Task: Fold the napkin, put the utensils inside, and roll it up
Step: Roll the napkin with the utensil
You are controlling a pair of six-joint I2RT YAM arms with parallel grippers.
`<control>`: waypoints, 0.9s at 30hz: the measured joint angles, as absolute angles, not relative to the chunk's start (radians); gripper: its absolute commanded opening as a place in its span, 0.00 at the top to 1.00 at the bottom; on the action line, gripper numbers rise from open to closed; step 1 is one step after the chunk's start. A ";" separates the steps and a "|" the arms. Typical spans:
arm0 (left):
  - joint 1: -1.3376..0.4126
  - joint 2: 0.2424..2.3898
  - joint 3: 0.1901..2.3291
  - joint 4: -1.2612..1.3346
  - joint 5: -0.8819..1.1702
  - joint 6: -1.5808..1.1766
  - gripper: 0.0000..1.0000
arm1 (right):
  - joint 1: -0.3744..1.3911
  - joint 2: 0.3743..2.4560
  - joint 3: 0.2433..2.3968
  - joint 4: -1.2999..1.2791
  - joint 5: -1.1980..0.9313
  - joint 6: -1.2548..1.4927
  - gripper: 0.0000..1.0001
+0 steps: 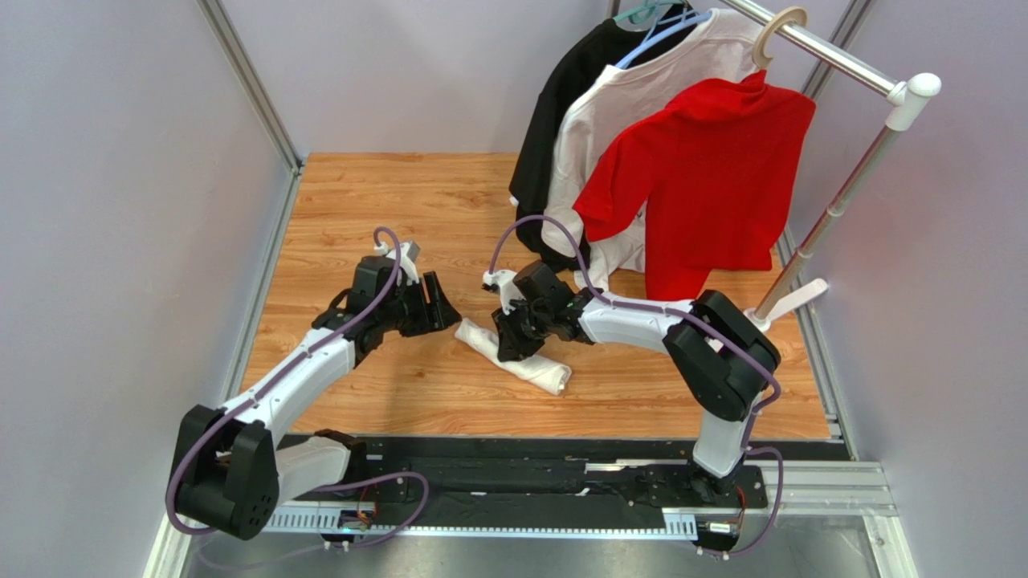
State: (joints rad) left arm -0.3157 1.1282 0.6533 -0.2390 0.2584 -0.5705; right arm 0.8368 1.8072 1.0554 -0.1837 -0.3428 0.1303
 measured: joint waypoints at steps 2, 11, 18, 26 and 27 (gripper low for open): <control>-0.315 1.152 0.638 -0.220 0.266 -0.571 0.36 | 0.819 1.821 1.065 -0.184 -0.391 0.135 1.00; -0.314 1.270 0.601 -0.072 0.342 -0.571 0.38 | 0.753 1.869 1.088 -0.181 -0.554 0.152 1.00; -0.313 1.322 0.601 0.011 0.371 -0.569 0.44 | 0.730 1.892 1.101 -0.182 -0.614 0.158 1.00; -0.313 1.413 0.601 0.066 0.406 -0.568 0.89 | 0.719 1.916 1.120 -0.186 -0.661 0.163 0.93; -0.313 1.418 0.601 0.069 0.407 -0.576 0.95 | 0.718 1.917 1.121 -0.185 -0.664 0.164 0.92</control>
